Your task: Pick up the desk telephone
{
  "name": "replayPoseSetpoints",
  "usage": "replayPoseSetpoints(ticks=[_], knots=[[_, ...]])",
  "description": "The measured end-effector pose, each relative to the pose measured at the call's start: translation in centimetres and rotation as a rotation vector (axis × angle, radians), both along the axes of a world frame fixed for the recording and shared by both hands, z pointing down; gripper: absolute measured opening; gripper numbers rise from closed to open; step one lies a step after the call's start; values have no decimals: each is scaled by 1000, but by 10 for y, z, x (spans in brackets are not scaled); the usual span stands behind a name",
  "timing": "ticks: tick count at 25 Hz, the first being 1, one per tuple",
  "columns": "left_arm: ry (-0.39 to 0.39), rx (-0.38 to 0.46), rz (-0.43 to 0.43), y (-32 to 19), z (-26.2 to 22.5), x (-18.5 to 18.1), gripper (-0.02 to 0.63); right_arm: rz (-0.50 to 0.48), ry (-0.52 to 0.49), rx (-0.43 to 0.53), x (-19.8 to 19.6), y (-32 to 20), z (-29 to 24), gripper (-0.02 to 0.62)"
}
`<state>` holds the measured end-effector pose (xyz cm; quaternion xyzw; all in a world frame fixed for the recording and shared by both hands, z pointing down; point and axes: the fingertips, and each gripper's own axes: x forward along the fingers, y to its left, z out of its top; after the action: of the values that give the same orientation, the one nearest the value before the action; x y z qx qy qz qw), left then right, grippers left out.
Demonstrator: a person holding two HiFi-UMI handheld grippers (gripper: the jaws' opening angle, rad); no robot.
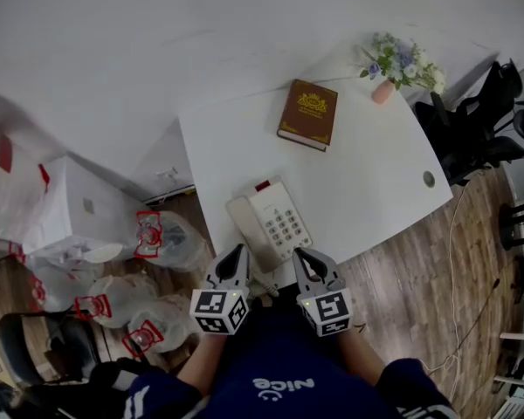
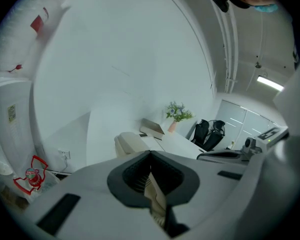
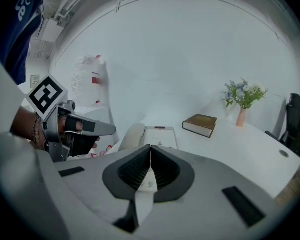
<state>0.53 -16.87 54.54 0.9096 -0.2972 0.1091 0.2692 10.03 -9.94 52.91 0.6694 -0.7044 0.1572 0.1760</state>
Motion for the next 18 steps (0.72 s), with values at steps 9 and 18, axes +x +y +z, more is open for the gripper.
replayPoseSetpoints(ticks=[9, 18], knots=[[-30, 4, -110, -10, -4, 4, 17, -80, 25, 23, 44, -26, -11, 23], [-13, -23, -176, -13, -6, 6, 17, -137, -83, -39, 65, -48, -3, 25]])
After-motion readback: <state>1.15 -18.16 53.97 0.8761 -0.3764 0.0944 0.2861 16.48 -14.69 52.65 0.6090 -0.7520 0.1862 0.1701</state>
